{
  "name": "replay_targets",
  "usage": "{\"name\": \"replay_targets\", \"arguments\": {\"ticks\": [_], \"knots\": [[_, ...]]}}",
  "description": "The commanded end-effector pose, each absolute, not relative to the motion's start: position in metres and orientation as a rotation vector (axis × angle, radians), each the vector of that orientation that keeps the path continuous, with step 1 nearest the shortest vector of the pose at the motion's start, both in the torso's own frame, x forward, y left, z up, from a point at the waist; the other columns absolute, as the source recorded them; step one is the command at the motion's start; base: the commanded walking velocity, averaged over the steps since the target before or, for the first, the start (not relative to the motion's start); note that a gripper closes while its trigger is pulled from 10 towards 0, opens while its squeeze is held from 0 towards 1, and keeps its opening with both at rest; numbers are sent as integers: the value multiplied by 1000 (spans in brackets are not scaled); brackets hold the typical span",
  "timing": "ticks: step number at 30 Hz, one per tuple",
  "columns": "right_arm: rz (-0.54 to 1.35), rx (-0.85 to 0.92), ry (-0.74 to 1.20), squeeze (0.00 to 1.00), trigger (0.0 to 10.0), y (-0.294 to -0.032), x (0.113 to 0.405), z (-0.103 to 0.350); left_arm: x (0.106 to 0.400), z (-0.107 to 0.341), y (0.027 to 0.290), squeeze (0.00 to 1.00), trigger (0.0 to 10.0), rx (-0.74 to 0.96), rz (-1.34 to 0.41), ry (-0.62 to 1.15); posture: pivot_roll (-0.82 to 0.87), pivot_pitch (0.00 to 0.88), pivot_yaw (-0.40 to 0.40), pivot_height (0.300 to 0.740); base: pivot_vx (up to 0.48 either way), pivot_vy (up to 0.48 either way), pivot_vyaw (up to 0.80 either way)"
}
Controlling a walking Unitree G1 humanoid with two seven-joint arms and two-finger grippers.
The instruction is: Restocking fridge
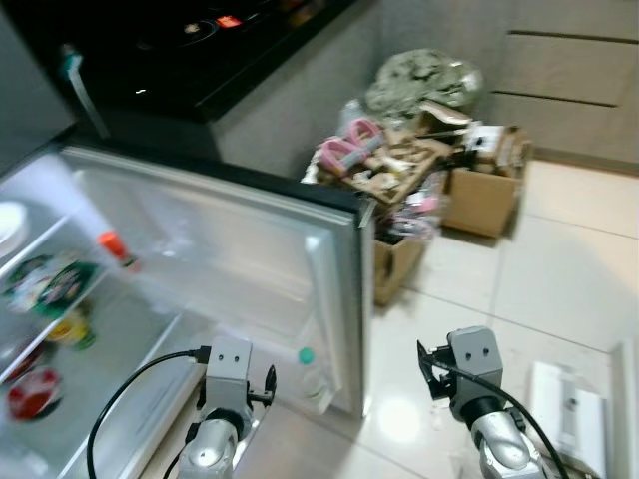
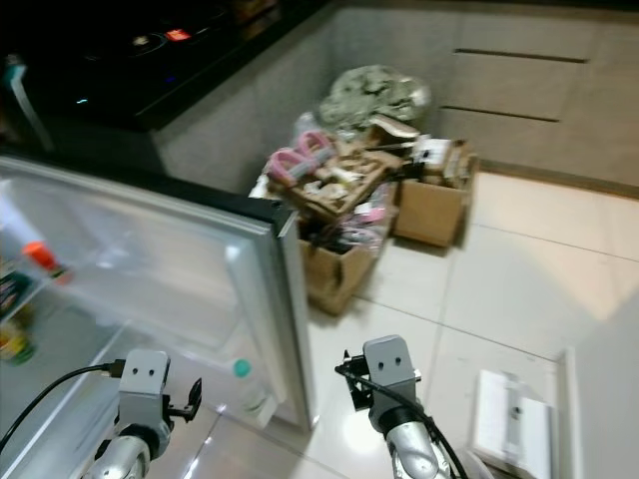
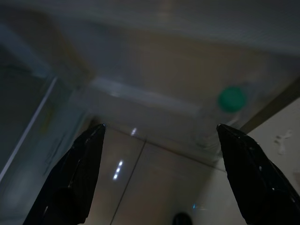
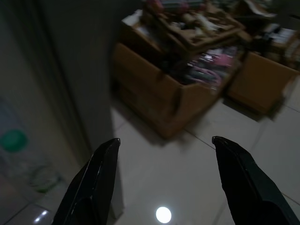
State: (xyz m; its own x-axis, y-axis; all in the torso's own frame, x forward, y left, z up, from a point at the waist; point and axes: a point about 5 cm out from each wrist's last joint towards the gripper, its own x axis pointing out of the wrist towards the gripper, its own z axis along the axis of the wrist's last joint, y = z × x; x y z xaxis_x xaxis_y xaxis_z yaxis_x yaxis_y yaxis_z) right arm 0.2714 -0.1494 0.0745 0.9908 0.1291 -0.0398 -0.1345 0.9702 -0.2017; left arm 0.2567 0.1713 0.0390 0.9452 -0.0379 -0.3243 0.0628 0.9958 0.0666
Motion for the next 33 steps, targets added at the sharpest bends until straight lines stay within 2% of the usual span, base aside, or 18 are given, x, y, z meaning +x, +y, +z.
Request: {"name": "replay_targets", "arguments": {"ticks": [1,23,33], "knots": [[131,-205,52,0,10000,-150,267,69,252,34,174,0,10000,95,-46,352,-243,215,84,707,0,0,800],[59,-224,58,0,10000,-158,270,69,254,34,172,0,10000,97,-59,360,-242,217,88,707,0,0,800],[34,-219,63,0,10000,-160,270,68,255,34,171,0,10000,98,-69,364,-241,218,89,707,0,0,0]]}}
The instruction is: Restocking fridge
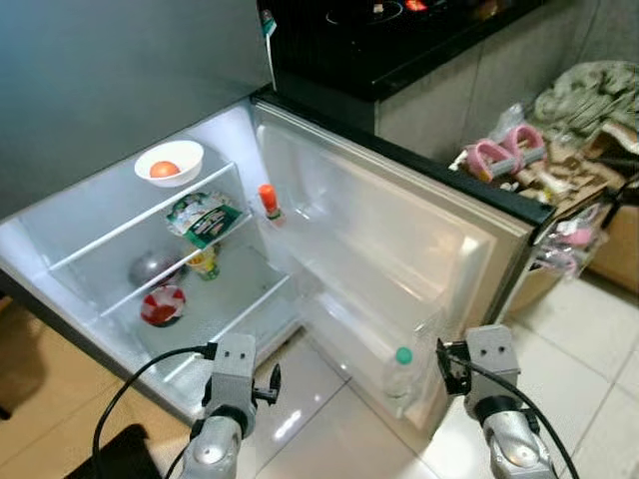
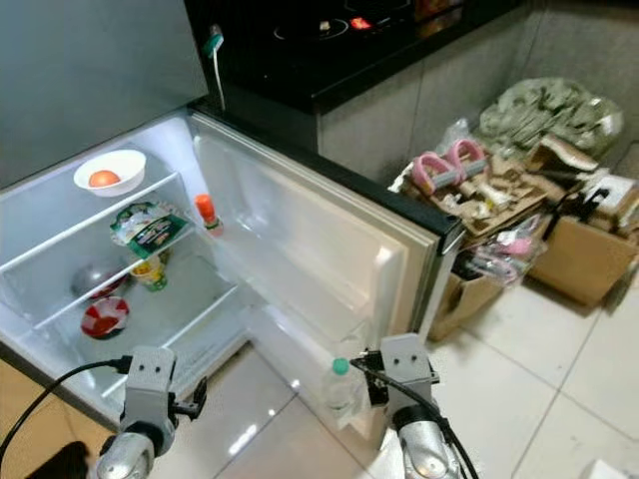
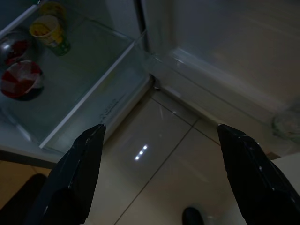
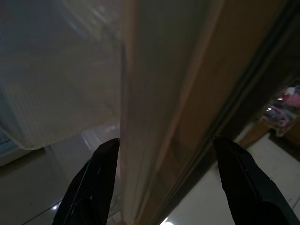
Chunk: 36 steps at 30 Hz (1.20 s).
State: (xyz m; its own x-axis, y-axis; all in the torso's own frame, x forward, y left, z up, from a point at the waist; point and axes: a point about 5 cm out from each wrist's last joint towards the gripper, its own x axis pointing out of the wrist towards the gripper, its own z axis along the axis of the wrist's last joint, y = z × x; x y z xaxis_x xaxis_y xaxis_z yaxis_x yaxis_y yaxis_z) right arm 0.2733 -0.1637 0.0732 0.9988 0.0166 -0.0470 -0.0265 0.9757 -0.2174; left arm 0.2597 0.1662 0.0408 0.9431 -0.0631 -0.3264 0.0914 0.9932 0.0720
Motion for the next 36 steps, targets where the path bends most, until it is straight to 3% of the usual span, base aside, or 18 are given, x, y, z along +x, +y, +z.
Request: {"name": "replay_targets", "arguments": {"ticks": [1,16,21,25,29,30,32,36], "knots": [[32,-213,67,0,10000,-160,270,68,255,34,171,0,10000,98,-72,366,-241,218,89,707,0,0,0],[1,-173,82,0,10000,-164,270,66,252,33,167,0,10000,95,-96,380,-235,220,85,707,0,0,0],[102,-111,217,0,10000,-196,260,49,249,30,174,0,10000,100,-75,390,-230,225,75,707,0,0,0],[229,-235,334,0,10000,-230,236,38,245,27,183,0,10000,111,-56,405,-233,228,56,707,0,0,0],[287,-296,429,0,10000,-248,215,28,240,22,187,0,10000,121,-45,422,-234,233,51,707,0,0,0],[287,-296,429,0,10000,-248,215,28,240,22,187,0,10000,121,-45,422,-234,233,51,707,0,0,0],[207,-404,500,0,10000,-275,207,20,235,18,189,0,10000,130,-45,439,-232,233,57,707,0,0,0],[36,-457,500,0,10000,-303,210,22,231,15,192,0,10000,138,-45,453,-228,234,64,707,0,0,0]]}}
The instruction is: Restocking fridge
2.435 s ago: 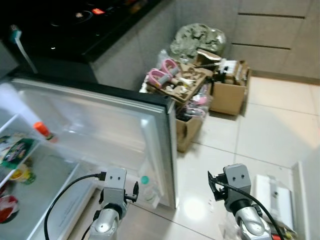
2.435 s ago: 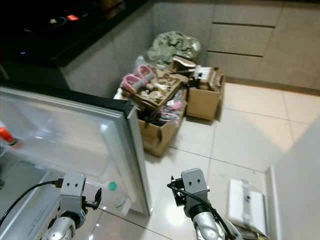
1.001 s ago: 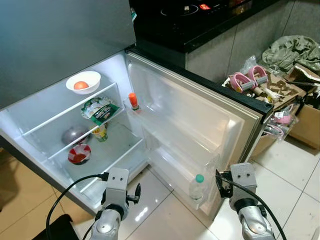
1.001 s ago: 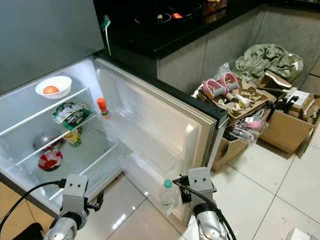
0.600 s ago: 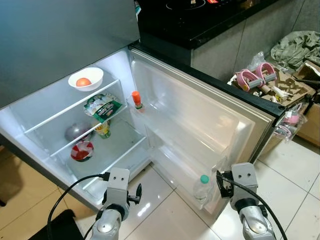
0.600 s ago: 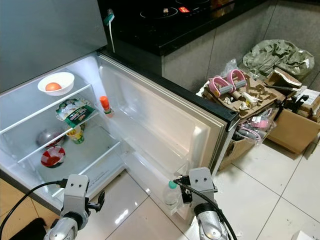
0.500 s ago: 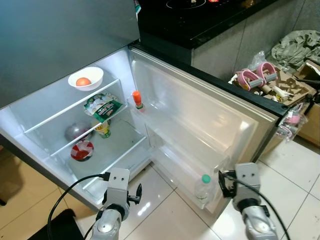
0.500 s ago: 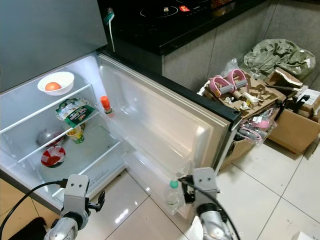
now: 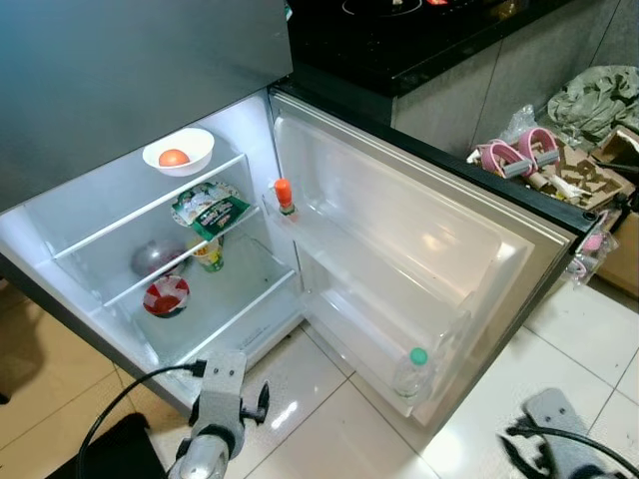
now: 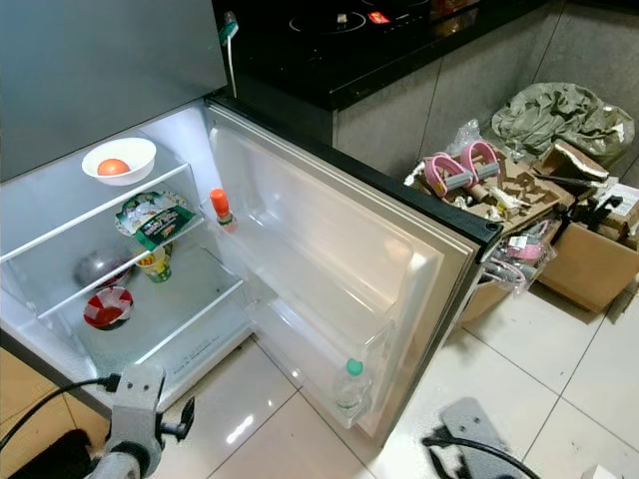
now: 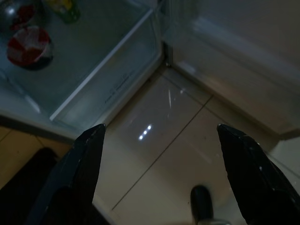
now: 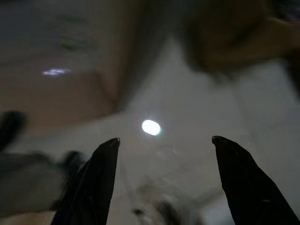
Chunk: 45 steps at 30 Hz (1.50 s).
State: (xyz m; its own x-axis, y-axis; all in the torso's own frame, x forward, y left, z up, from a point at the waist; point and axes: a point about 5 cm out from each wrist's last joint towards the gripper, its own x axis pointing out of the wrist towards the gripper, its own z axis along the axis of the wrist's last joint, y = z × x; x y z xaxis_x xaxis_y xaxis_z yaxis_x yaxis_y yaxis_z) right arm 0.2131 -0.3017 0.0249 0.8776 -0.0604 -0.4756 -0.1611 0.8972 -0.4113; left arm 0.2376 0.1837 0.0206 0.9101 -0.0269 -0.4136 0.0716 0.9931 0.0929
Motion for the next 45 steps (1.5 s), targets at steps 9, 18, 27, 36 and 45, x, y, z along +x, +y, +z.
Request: {"name": "replay_targets", "arguments": {"ticks": [9,18,27,36,45], "knots": [[-319,-543,321,0,10000,-342,246,68,222,14,210,0,10000,173,-24,477,-206,233,99,707,0,0,0],[-447,-544,117,0,10000,-345,301,124,168,1,250,0,10000,260,22,591,-164,234,123,707,0,0,0],[-203,-421,24,0,10000,-301,327,131,121,-20,269,0,10000,312,40,717,-153,237,128,707,0,0,0],[159,-343,-8,0,10000,-246,322,123,103,-28,280,0,10000,339,49,764,-160,239,126,707,0,0,0],[840,-93,-86,0,10000,-103,264,142,98,-44,284,0,10000,336,54,794,-164,246,123,707,0,0,0]]}}
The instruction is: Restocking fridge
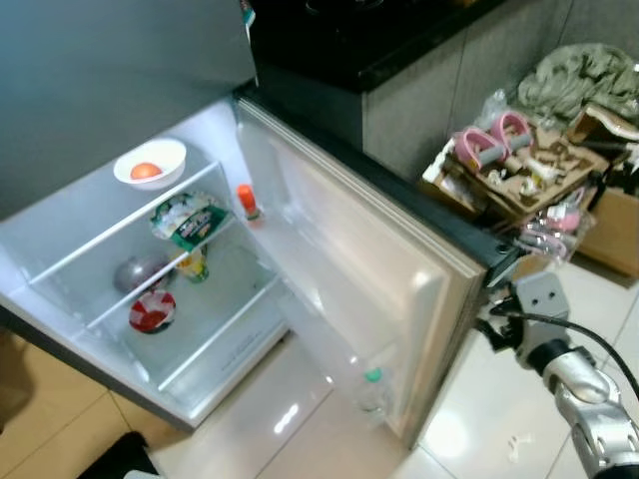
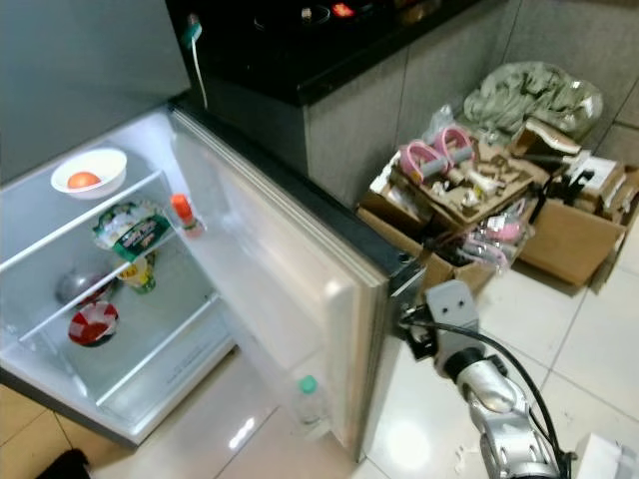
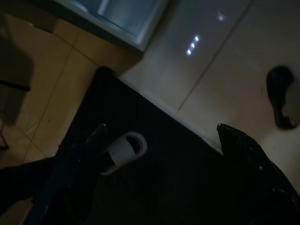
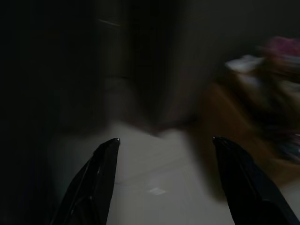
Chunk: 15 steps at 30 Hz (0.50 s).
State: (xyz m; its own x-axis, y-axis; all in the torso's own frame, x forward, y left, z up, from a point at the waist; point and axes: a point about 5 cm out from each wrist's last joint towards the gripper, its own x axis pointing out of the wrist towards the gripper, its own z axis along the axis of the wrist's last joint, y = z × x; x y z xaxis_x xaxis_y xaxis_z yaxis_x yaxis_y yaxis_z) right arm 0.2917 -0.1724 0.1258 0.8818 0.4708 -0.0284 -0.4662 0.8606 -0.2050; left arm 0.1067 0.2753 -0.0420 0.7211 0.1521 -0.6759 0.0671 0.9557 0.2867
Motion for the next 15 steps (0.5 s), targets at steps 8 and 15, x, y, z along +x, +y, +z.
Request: {"name": "replay_targets", "arguments": {"ticks": [8,15], "knots": [[763,-143,-3,0,10000,-126,261,118,97,-55,283,0,10000,329,57,812,-168,249,115,707,0,0,0],[618,-199,100,0,10000,-158,260,102,96,-65,286,0,10000,322,68,842,-173,248,111,707,0,0,0]]}}
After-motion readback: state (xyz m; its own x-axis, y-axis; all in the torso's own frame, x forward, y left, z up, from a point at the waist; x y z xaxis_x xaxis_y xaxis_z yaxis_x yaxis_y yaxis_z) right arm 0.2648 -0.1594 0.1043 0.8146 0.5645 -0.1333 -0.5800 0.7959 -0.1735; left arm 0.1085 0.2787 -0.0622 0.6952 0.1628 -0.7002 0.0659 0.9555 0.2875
